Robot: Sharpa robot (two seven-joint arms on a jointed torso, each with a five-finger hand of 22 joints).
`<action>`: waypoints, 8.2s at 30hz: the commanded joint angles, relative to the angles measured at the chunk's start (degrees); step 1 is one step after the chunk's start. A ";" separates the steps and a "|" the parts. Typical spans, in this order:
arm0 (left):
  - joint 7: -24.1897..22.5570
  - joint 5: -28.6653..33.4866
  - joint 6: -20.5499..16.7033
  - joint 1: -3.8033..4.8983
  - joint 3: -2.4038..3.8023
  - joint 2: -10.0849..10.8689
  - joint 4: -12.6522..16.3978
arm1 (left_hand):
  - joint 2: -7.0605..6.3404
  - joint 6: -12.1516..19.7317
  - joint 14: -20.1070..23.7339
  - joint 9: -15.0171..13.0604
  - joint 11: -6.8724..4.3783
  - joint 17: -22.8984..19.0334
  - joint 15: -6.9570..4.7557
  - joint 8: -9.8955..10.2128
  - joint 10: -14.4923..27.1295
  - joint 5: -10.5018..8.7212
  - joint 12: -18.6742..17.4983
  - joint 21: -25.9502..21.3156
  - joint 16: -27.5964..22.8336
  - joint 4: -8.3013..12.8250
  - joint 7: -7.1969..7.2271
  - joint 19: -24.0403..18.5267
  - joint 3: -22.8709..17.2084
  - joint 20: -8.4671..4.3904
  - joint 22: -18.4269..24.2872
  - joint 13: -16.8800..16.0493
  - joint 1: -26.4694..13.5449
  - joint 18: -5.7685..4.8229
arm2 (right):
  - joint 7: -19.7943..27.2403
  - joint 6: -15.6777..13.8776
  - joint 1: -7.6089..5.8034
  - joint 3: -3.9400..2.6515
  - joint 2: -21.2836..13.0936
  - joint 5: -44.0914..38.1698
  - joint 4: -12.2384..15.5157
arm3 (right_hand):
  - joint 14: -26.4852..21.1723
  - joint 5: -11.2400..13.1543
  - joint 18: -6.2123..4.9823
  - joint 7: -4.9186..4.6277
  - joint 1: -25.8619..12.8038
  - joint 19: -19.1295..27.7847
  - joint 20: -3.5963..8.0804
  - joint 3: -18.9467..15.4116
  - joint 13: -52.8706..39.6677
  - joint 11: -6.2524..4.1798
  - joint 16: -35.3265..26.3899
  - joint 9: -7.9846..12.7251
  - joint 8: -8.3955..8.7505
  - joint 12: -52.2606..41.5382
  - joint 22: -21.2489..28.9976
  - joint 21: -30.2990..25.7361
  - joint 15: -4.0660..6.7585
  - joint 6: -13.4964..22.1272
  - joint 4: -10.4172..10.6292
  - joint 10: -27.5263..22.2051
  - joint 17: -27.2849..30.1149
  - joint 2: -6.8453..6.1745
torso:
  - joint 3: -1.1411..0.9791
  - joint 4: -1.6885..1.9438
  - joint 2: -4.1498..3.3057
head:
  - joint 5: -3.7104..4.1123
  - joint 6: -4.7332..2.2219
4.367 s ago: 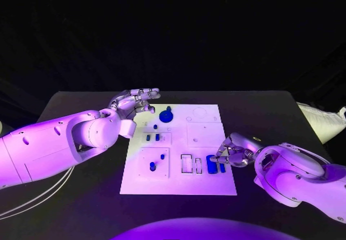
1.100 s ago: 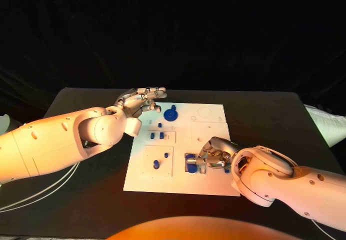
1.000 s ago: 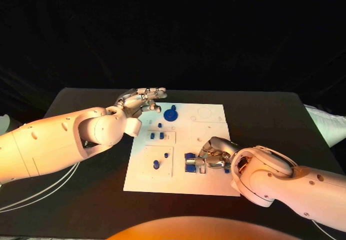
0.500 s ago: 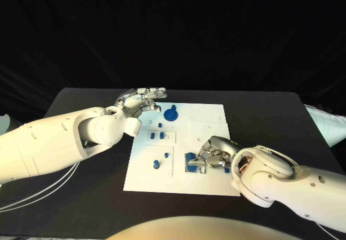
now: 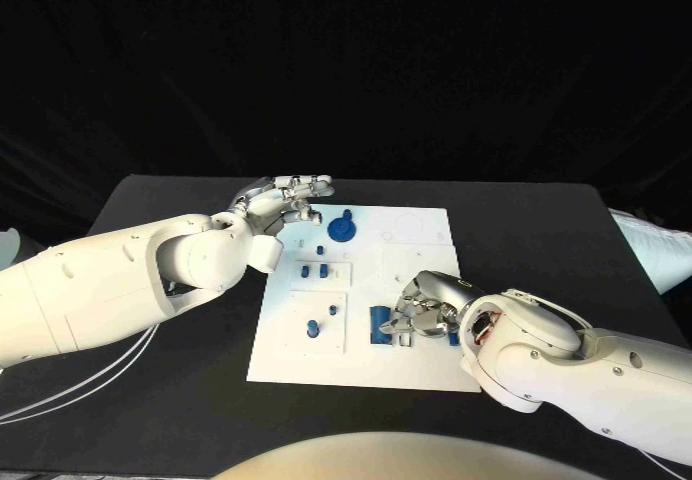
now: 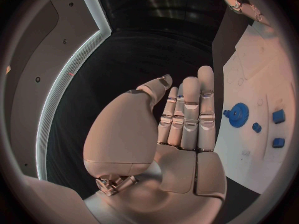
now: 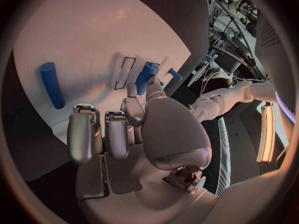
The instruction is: Assemble the parts on the task board
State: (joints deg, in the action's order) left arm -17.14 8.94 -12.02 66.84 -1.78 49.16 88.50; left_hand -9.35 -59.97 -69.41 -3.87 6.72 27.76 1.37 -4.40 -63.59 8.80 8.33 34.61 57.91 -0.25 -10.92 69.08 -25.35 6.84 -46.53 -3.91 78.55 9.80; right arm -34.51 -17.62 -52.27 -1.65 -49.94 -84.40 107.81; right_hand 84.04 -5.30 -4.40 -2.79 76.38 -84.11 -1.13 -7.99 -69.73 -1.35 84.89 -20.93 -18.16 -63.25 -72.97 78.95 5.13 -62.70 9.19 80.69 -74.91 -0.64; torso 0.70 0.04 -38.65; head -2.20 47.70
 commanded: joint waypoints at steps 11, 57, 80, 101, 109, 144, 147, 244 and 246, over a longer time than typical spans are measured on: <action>-0.06 0.12 1.20 0.02 0.02 0.16 0.14 | 0.60 0.30 0.38 -0.03 -0.05 -0.06 0.10 -0.29 0.47 0.15 0.35 -0.36 0.39 0.03 0.08 -0.13 0.26 0.22 0.06 -0.02 -0.01 0.67 | 4.38 -6.81 -0.73 -0.30 -6.75 5.75 4.15 | 4.36 -6.41 0.59 -1.52 -2.96 0.34 -0.27 -2.78 1.42 1.02 0.13 0.82 2.86 2.87 0.74 -0.30 -0.75 3.66 3.32 -0.69 -6.47 1.31 | 0.04 -0.15 0.07 | 0.34 -0.22; -0.02 0.00 1.44 0.02 -0.02 0.56 0.26 | 0.66 0.35 0.42 -0.03 -0.03 -0.14 0.11 -0.31 0.55 0.15 0.45 -0.40 0.44 0.06 0.06 -0.13 0.32 0.22 0.08 -0.01 -0.01 0.66 | 0.68 5.81 1.60 0.22 -10.26 -9.19 1.39 | 4.37 -8.14 0.64 -0.99 -0.50 0.30 -0.39 -4.33 3.38 0.66 0.26 2.41 5.31 6.44 0.16 -0.04 -0.58 -0.69 4.16 -1.12 -6.92 2.89 | -0.05 -0.45 0.02 | 0.98 -0.17; 0.16 0.00 1.72 0.01 -0.06 0.62 0.17 | 0.66 0.35 0.42 -0.03 -0.03 -0.14 0.11 -0.31 0.55 0.15 0.45 -0.40 0.44 0.06 0.06 -0.13 0.32 0.22 0.08 -0.01 -0.01 0.66 | 0.79 1.01 2.08 0.20 -8.64 -9.33 3.25 | 4.44 -8.82 0.70 -0.82 -1.94 0.19 -0.24 -5.73 2.74 0.53 0.40 2.00 5.61 5.79 -0.09 0.10 -0.46 -1.41 5.87 -0.65 -7.22 2.60 | -0.06 -0.55 0.02 | 0.75 -0.11; 0.40 -0.01 1.93 0.01 -0.08 0.59 0.23 | 0.66 0.35 0.42 -0.03 -0.03 -0.14 0.11 -0.31 0.55 0.15 0.45 -0.40 0.44 0.06 0.06 -0.13 0.32 0.22 0.08 -0.01 -0.01 0.66 | 0.32 3.59 2.08 0.21 -5.39 -9.88 0.76 | 4.56 -8.94 0.86 0.05 0.64 -0.18 0.25 -4.86 0.67 -0.22 0.70 1.04 5.17 3.18 -0.94 0.66 0.14 -3.10 5.61 0.67 -7.75 4.53 | -0.05 -0.50 0.04 | 0.60 0.05; 0.48 -0.01 2.00 0.01 -0.08 0.64 0.26 | 0.66 0.35 0.42 -0.03 -0.03 -0.14 0.11 -0.31 0.55 0.15 0.45 -0.40 0.44 0.06 0.06 -0.13 0.32 0.22 0.08 -0.01 -0.01 0.66 | 0.26 4.55 2.08 0.21 -4.93 -10.30 0.26 | 4.59 -6.76 0.89 0.21 2.97 -0.22 0.48 -4.03 0.34 -0.40 0.81 0.66 5.30 3.03 -1.10 0.74 0.33 -3.24 4.32 0.83 -7.97 4.98 | -0.06 -0.53 0.03 | 0.51 0.15; 0.84 -0.21 2.32 0.00 -0.10 0.73 0.24 | 0.75 0.57 0.56 0.00 0.04 -0.40 0.15 -0.35 0.93 0.05 0.70 -0.52 0.55 0.24 -0.01 -0.14 0.50 0.23 0.16 0.03 0.02 0.65 | 0.76 5.21 2.09 0.20 -6.14 -19.89 2.04 | 4.42 1.78 0.70 -1.53 5.07 0.45 -0.26 -1.08 3.76 0.97 0.32 0.50 8.22 9.68 -0.03 -0.25 -0.74 -0.20 1.47 -1.87 -7.49 -0.17 | -0.09 -0.63 0.05 | 0.60 0.04; 0.86 -0.21 2.35 0.00 -0.11 0.71 0.24 | 0.75 0.57 0.56 0.00 0.04 -0.40 0.15 -0.35 0.93 0.05 0.70 -0.52 0.55 0.24 -0.01 -0.14 0.50 0.23 0.16 0.03 0.02 0.65 | 0.88 5.62 2.10 0.20 -6.27 -20.14 2.24 | 4.41 1.62 0.69 -1.70 4.77 0.47 -0.44 -0.72 4.05 1.13 0.28 0.61 8.53 10.15 0.00 -0.28 -0.89 -0.01 1.70 -2.06 -7.46 -0.70 | -0.08 -0.59 0.04 | 0.72 0.06; 1.53 -1.21 2.84 0.00 -0.12 0.66 0.51 | 0.92 0.71 0.66 0.01 0.08 -0.54 0.19 -0.37 1.15 -0.30 0.83 -0.59 0.60 0.32 -0.06 -0.17 0.56 0.26 0.20 0.05 0.10 0.64 | -0.41 -1.21 2.31 -0.10 -4.76 6.42 2.44 | 5.15 -24.98 1.35 -0.42 -9.55 -1.01 0.19 18.75 -0.36 0.10 2.45 0.01 11.02 5.37 -3.73 2.06 -0.09 -5.00 6.90 1.34 -11.14 -6.19 | -0.04 -0.52 0.03 | 0.69 0.14; 1.55 -1.21 2.85 0.00 -0.12 0.68 0.53 | 0.92 0.71 0.66 0.01 0.08 -0.54 0.19 -0.37 1.15 -0.30 0.83 -0.59 0.60 0.32 -0.06 -0.17 0.56 0.26 0.20 0.05 0.10 0.64 | -0.46 -0.83 2.31 -0.10 -4.71 6.08 2.29 | 5.15 -24.99 1.35 -0.42 -9.60 -1.00 0.19 18.66 -0.36 0.10 2.43 0.01 11.02 5.37 -3.71 2.04 -0.09 -5.00 6.93 1.34 -11.12 -6.17 | -0.07 -0.56 0.02 | 0.68 0.12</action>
State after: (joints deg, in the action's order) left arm -15.40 7.95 -10.30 66.82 -1.93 49.91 88.85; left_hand -8.90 -59.55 -69.22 -3.87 6.73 27.28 1.56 -4.39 -62.76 8.80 8.87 34.39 58.19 0.07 -10.92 69.08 -25.04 6.84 -46.38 -3.91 78.54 9.80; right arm -34.70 -20.34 -50.00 -1.76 -54.74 -78.16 110.15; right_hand 83.91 -29.94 -3.49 -2.87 67.08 -83.90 -1.35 10.84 -70.02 -1.23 87.00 -20.92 -7.53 -57.56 -74.92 80.76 5.25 -67.58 16.12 81.80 -74.92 -6.79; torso 0.66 -0.47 -38.61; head -1.49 47.82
